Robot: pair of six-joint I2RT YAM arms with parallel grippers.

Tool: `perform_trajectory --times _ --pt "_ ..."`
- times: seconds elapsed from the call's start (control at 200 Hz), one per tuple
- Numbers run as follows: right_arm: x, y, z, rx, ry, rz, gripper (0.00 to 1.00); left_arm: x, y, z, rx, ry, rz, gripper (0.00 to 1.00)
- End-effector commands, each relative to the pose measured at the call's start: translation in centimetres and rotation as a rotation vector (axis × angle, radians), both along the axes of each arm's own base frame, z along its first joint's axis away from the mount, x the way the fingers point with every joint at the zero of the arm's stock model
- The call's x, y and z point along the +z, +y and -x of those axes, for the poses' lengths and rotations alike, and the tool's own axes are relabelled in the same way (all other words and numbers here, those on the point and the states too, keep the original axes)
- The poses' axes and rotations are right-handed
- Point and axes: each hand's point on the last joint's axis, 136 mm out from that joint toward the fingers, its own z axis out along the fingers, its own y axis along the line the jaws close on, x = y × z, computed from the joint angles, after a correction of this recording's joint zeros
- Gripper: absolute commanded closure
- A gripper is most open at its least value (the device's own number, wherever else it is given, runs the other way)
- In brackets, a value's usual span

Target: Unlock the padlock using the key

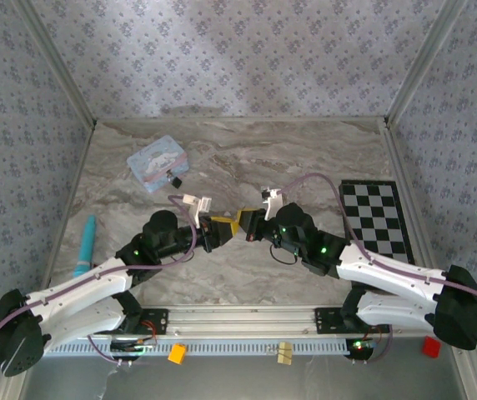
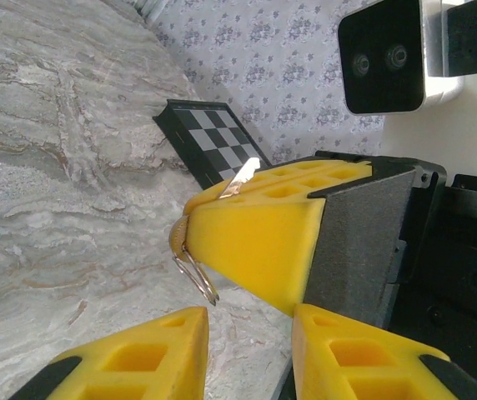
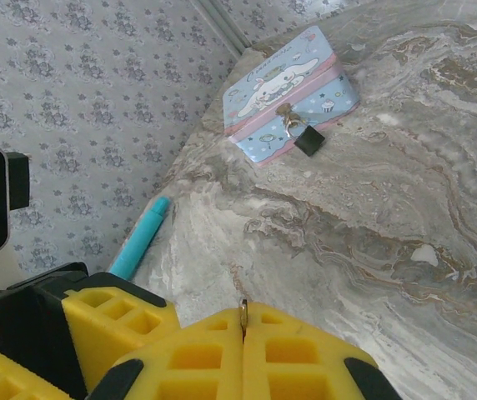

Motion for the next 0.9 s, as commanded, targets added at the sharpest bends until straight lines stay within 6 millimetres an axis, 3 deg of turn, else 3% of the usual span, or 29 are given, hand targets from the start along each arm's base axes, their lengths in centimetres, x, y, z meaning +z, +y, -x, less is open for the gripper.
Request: perform_trajectory --times 0.0,0.325,0.485,0.894 --pt "2.4 0.7 1.0 0.046 -0.029 -0.077 1.00 -0.3 0.7 -1.1 0.067 -0.019 -0.052 0.71" --pt "2.7 0.7 1.2 0.054 -0.024 -0.097 1.00 -0.8 1.9 -2.0 0.124 -0.003 -0.047 0.65" --pt "2.5 0.8 1.1 0.049 -0.022 -0.083 1.00 0.2 1.7 -1.5 0.089 -0.025 -0.014 0.61" --pt "2.7 0.4 0.7 0.011 0.004 -0.064 1.00 -0.1 2.7 -0.3 0.074 -0.131 -0.095 0.58"
